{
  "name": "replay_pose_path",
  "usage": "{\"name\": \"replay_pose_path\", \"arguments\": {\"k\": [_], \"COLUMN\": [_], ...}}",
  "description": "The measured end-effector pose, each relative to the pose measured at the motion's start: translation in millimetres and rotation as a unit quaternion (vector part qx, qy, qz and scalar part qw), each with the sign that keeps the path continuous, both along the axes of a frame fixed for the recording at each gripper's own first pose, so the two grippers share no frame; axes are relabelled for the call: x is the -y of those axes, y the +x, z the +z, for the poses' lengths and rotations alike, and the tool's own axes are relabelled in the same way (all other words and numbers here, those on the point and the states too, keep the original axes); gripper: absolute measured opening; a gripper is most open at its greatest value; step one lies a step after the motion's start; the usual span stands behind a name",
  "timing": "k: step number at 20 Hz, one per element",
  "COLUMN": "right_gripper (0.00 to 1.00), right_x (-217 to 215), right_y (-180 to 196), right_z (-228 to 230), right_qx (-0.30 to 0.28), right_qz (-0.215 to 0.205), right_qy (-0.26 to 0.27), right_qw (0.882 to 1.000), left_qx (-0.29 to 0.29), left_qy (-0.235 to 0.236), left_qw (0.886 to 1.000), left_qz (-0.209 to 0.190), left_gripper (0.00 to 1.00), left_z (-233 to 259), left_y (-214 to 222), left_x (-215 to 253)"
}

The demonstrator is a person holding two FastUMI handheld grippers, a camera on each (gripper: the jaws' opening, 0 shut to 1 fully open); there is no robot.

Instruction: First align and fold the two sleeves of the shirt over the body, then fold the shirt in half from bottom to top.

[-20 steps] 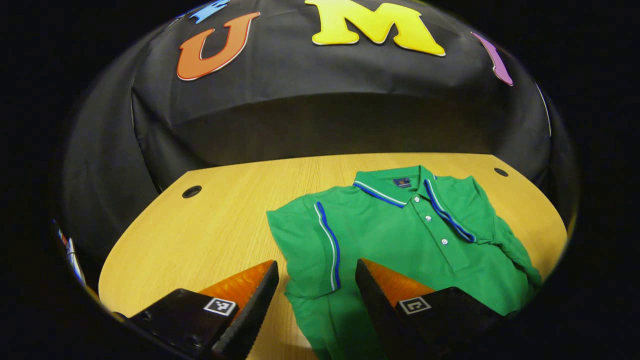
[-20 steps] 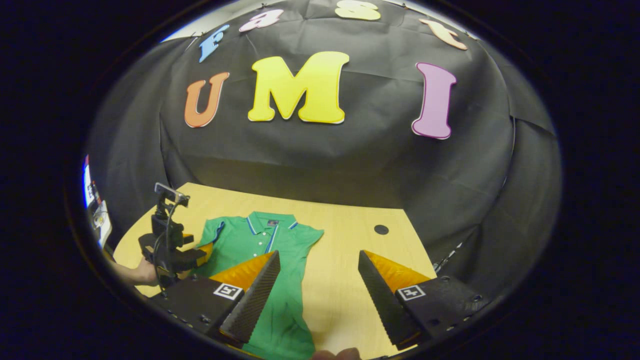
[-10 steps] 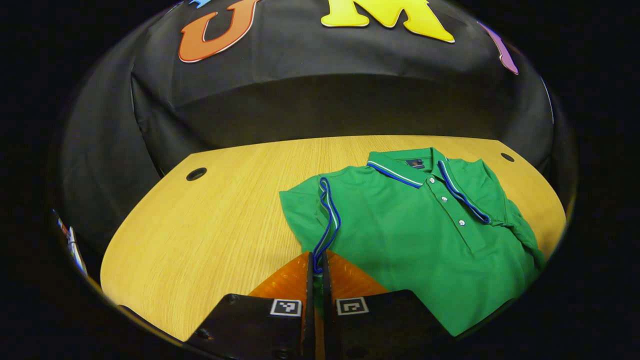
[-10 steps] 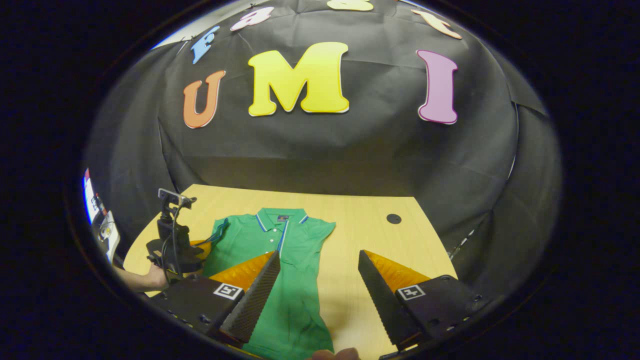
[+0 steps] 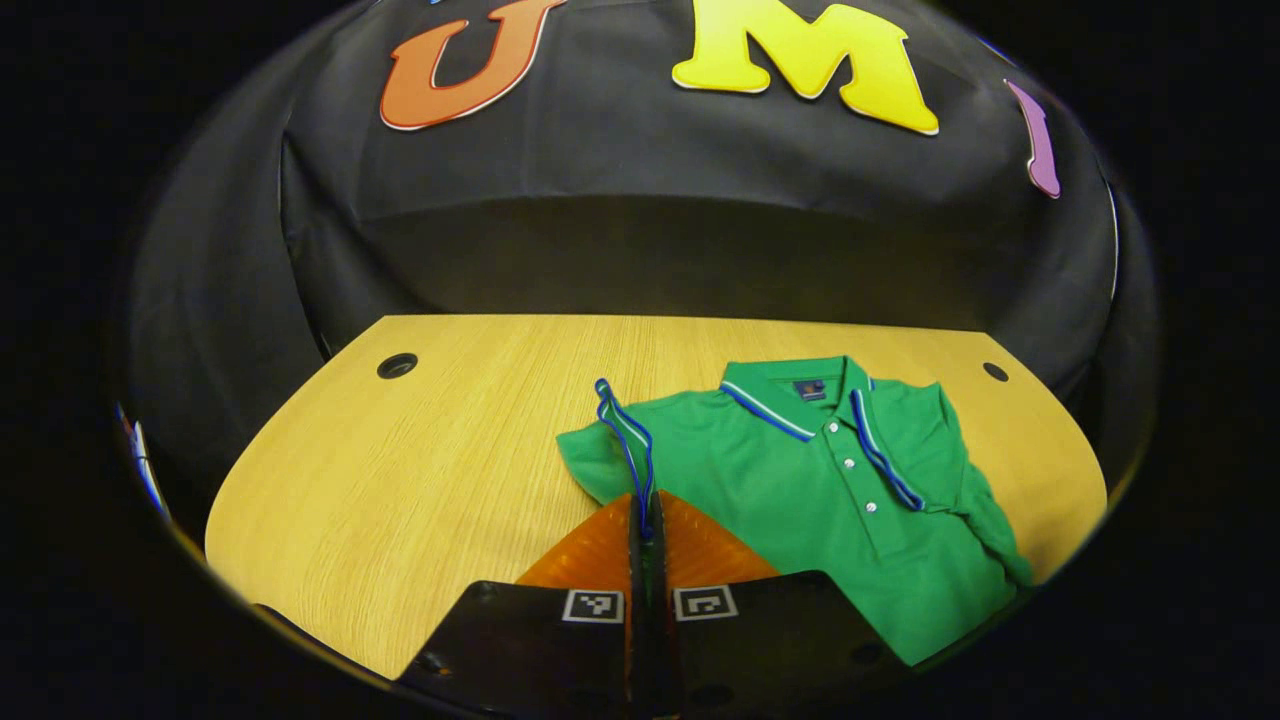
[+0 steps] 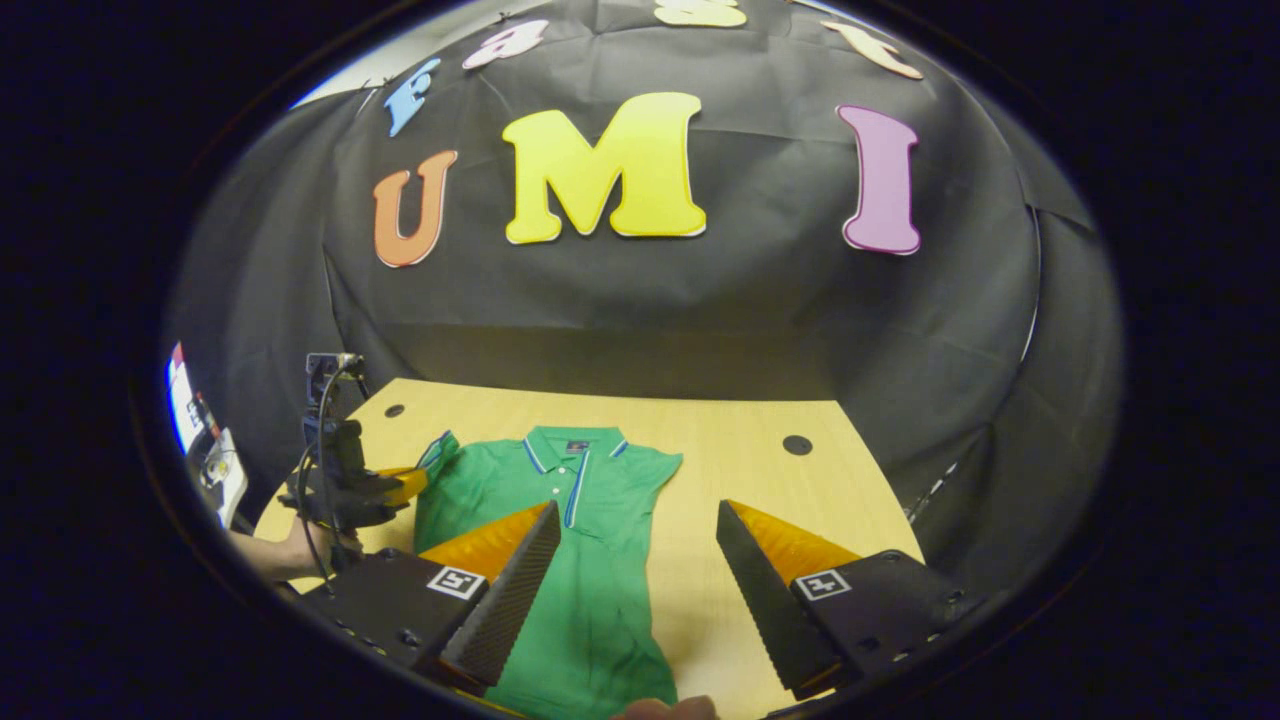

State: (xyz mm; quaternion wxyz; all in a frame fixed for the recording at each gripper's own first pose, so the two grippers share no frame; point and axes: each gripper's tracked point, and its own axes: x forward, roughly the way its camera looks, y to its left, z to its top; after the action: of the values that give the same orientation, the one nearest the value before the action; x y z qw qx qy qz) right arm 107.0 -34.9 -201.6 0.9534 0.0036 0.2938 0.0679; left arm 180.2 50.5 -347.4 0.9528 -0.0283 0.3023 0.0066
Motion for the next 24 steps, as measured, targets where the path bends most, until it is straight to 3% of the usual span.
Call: {"name": "replay_pose_path", "arguments": {"k": [7, 14, 18, 20, 21, 22, 24], "right_gripper": [0.96, 0.96, 0.96, 0.96, 0.96, 0.96, 0.96], "right_x": [34.1, 82.6, 94.1, 94.0, 91.3, 87.9, 79.6], "right_y": [-17.4, -41.9, -45.2, -44.6, -44.5, -46.5, -43.3], "right_z": [13.8, 3.7, 7.4, 5.8, 4.7, 4.1, 5.8], "right_qx": [0.018, -0.002, -0.001, -0.001, -0.002, -0.003, 0.002], "right_qz": [-0.031, -0.085, -0.090, -0.089, -0.084, -0.078, -0.066], "right_qy": [-0.010, -0.011, -0.022, -0.025, -0.025, -0.024, -0.023], "right_qw": [0.999, 0.996, 0.996, 0.996, 0.996, 0.997, 0.998], "left_qx": [0.026, -0.002, -0.009, 0.001, 0.008, 0.016, 0.036], "left_qy": [0.007, 0.014, 0.027, 0.028, 0.023, 0.024, 0.022], "left_qw": [0.998, 0.993, 0.991, 0.992, 0.992, 0.992, 0.993], "left_qz": [-0.064, -0.116, -0.129, -0.127, -0.126, -0.121, -0.112], "left_gripper": [0.06, 0.06, 0.16, 0.27, 0.67, 0.60, 1.00], "left_z": [32.6, 0.2, -13.6, -8.4, -1.6, 6.5, 25.5], "left_y": [25.9, 31.4, 30.0, 30.2, 27.7, 25.8, 21.7], "left_x": [66.6, 142.7, 160.8, 160.5, 162.7, 161.1, 155.3]}}
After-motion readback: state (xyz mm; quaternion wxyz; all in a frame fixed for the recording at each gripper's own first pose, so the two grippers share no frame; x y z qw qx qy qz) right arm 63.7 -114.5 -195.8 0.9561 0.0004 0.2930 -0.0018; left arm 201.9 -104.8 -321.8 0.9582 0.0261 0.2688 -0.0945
